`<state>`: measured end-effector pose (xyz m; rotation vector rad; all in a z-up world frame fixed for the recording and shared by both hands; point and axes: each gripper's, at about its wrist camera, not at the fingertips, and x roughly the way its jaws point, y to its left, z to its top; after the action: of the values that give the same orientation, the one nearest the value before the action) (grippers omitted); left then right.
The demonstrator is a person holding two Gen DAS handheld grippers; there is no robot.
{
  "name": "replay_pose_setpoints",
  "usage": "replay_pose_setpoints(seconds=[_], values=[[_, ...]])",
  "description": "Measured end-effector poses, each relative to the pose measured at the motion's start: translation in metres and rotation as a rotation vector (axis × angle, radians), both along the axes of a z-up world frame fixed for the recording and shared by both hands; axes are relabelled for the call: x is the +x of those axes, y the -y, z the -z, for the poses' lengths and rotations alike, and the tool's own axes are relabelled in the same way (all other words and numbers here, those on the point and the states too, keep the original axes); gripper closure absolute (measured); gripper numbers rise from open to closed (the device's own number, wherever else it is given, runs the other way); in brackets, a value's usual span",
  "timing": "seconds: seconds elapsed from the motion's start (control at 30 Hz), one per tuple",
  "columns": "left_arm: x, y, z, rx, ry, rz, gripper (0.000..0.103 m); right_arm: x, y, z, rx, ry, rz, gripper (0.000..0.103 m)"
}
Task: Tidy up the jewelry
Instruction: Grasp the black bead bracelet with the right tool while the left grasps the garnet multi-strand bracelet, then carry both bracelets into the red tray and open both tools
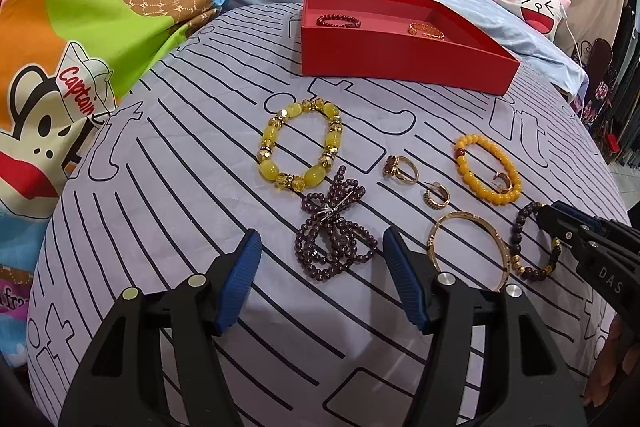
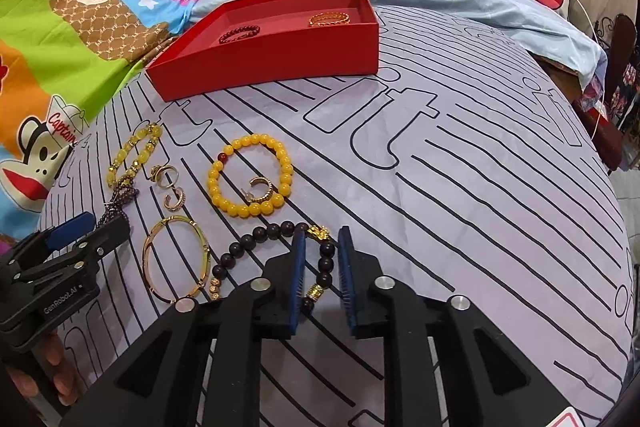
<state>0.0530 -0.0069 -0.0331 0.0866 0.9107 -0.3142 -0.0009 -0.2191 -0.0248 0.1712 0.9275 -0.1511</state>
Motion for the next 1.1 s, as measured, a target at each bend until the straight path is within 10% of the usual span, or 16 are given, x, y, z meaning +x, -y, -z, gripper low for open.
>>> replay_pose_setpoints(seconds=[0.47, 1.1], values=[[-0.002, -0.006, -0.006, -0.069, -0.025, 0.043, 0.093, -0.01, 0.002, -0.005, -0.008, 0.007, 0.003, 0.095], [-0.014, -0.003, -0.064, -0.165, -0.013, 0.107, 0.097, -0.022, 0.0, -0.052, 0.046, 0.1, -0.016, 0.095]])
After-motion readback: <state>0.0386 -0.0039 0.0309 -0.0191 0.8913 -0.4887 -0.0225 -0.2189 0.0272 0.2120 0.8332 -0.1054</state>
